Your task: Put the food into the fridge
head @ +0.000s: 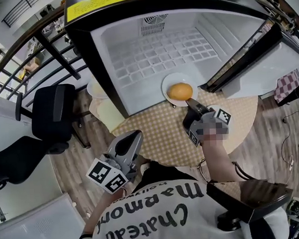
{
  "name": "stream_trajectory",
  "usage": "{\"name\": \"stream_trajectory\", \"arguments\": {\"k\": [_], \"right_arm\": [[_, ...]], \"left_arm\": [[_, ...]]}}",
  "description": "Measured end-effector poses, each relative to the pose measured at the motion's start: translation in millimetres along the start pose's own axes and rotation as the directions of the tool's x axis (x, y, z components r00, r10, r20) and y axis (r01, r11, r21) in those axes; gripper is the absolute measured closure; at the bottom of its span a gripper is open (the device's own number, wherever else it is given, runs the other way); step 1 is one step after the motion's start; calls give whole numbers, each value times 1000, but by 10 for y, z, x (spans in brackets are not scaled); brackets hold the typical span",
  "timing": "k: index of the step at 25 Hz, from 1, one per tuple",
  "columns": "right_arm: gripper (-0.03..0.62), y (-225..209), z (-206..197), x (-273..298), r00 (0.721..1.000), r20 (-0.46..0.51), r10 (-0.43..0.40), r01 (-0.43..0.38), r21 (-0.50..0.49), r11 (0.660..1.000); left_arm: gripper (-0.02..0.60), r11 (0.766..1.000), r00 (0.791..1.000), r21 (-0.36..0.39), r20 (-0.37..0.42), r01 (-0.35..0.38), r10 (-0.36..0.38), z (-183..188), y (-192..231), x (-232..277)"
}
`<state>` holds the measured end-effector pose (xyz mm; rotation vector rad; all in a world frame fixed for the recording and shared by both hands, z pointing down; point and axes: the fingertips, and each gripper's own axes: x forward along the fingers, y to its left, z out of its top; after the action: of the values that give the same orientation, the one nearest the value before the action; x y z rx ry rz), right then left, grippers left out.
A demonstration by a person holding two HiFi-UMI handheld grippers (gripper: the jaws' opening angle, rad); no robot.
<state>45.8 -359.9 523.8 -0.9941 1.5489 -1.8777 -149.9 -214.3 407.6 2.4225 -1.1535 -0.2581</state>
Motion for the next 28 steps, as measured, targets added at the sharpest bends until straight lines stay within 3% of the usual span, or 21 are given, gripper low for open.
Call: {"name": "stream_trajectory", "arguments": {"k": [3, 12, 28], "right_arm": [[569, 11, 22, 121, 1000, -29, -10, 9, -26, 1000], [569, 54, 97, 342, 999, -52, -7, 5, -29, 1000], [570, 112, 182, 564, 997, -29, -72, 70, -89, 994]], "left_arm": [[577, 1000, 999, 6, 27, -19, 19, 37, 20, -4], [577, 994, 994, 26, -10, -111, 111, 3, 124, -52], [577, 988, 988, -3, -18, -154, 154, -81, 153, -90]]}}
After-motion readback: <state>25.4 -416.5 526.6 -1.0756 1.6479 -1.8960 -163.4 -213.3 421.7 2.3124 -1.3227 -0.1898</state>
